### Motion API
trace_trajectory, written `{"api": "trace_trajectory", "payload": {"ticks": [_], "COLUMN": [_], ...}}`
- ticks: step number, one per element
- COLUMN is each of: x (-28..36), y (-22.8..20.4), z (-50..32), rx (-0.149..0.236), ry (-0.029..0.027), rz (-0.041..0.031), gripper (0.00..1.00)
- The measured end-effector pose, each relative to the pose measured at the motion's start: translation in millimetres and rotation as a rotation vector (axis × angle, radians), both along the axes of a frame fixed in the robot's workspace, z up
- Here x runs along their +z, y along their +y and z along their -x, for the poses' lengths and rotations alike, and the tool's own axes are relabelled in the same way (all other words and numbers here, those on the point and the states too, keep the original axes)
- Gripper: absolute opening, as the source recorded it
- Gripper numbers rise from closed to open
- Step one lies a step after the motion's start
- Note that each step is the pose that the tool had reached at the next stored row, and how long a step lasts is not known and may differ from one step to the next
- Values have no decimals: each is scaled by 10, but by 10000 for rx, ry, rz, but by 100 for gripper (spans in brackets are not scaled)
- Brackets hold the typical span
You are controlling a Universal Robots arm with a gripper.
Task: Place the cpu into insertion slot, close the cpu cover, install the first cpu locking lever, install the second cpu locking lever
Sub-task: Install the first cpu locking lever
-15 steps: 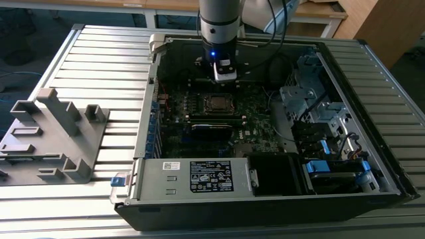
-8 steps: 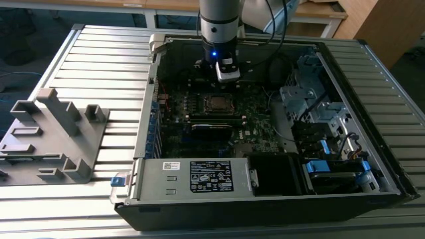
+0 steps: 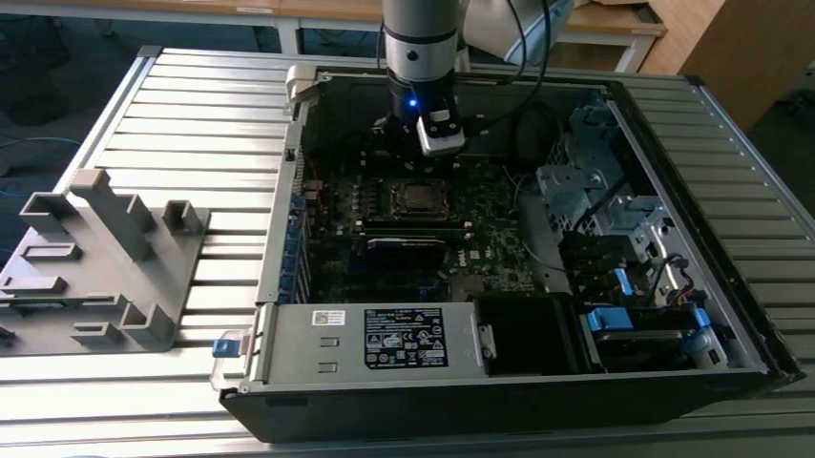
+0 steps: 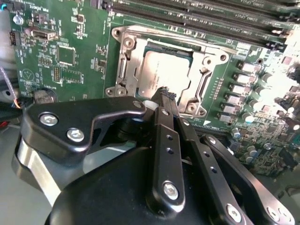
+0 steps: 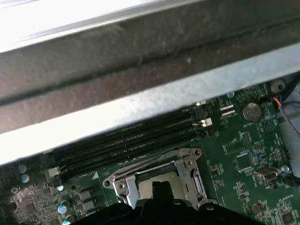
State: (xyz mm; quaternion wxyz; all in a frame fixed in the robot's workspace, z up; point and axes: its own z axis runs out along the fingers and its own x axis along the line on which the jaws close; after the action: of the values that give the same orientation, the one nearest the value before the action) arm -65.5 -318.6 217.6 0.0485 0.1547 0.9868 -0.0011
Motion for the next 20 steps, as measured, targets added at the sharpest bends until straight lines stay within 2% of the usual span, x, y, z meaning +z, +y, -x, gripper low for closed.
{"api": "trace_trajectory", "payload": {"ticks": [2,6,12,13,14,18,20], "x": [-2,-10,-11,-13,-13,-13,-13], "y": [0,0,0,0,0,0,-1], "z": [-17,-76,-80,-81,-81,-81,-81], "rx": [49,90,106,107,106,105,133], "ry": [6,58,77,144,243,315,315], "rz": [-4,-3,0,-1,-2,-2,-49], "gripper": [11,11,11,11,11,11,11]}}
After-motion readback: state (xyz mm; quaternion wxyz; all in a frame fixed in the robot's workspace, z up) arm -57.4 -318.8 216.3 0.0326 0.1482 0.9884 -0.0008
